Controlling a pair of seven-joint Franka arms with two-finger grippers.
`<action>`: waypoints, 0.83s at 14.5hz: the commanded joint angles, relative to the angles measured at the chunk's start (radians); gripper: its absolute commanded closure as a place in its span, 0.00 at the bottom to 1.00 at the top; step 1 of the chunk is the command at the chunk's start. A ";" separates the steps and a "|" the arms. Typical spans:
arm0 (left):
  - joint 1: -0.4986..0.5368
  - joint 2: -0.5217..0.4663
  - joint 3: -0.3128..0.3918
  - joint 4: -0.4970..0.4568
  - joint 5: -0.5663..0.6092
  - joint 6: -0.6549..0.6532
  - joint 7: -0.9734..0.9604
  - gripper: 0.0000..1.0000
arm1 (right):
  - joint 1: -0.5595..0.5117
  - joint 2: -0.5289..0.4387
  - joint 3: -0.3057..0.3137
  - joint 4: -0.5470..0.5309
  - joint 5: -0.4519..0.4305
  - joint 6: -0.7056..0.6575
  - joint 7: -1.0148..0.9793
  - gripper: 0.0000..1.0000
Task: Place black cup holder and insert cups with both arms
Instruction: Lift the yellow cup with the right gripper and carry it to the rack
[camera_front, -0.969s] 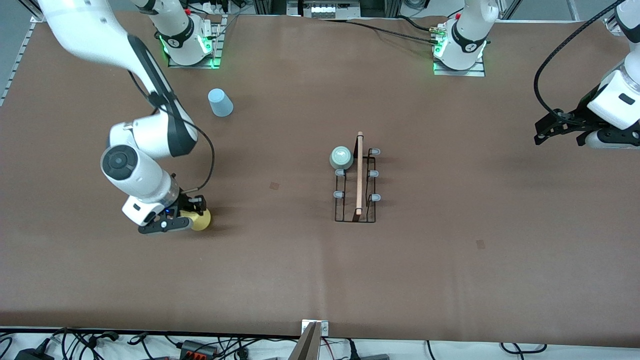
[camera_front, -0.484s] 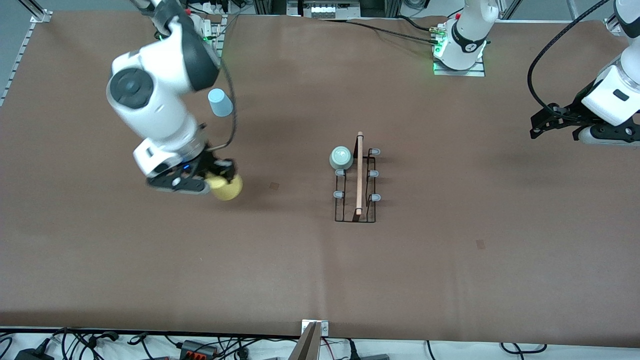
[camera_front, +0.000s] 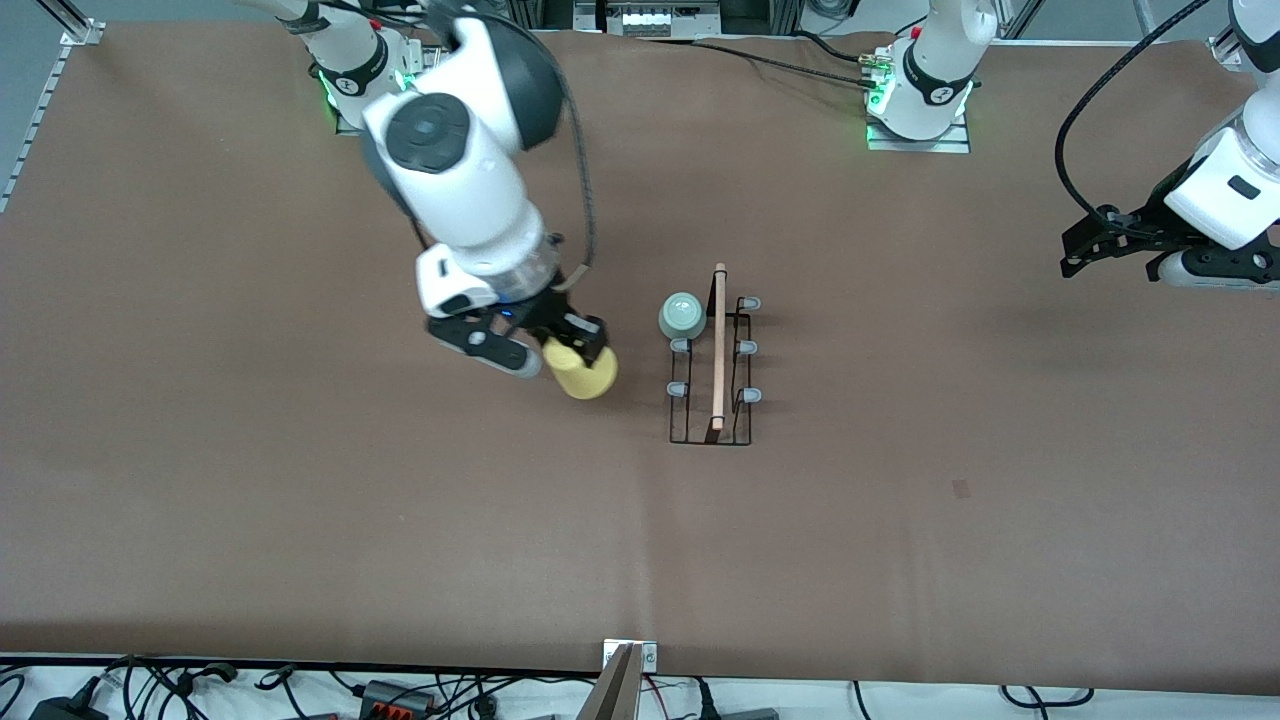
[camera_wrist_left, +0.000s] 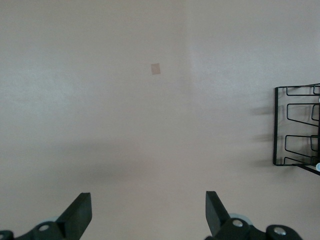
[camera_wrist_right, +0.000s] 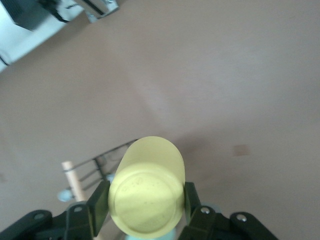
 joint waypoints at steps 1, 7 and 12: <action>0.011 0.002 -0.003 0.019 -0.011 -0.020 0.011 0.00 | 0.041 0.108 -0.018 0.129 -0.006 0.054 0.042 0.85; 0.011 0.002 -0.003 0.019 -0.013 -0.020 0.011 0.00 | 0.095 0.190 -0.055 0.150 -0.006 0.129 0.043 0.84; 0.010 0.002 -0.003 0.019 -0.013 -0.022 0.012 0.00 | 0.134 0.202 -0.055 0.137 -0.007 0.131 0.054 0.84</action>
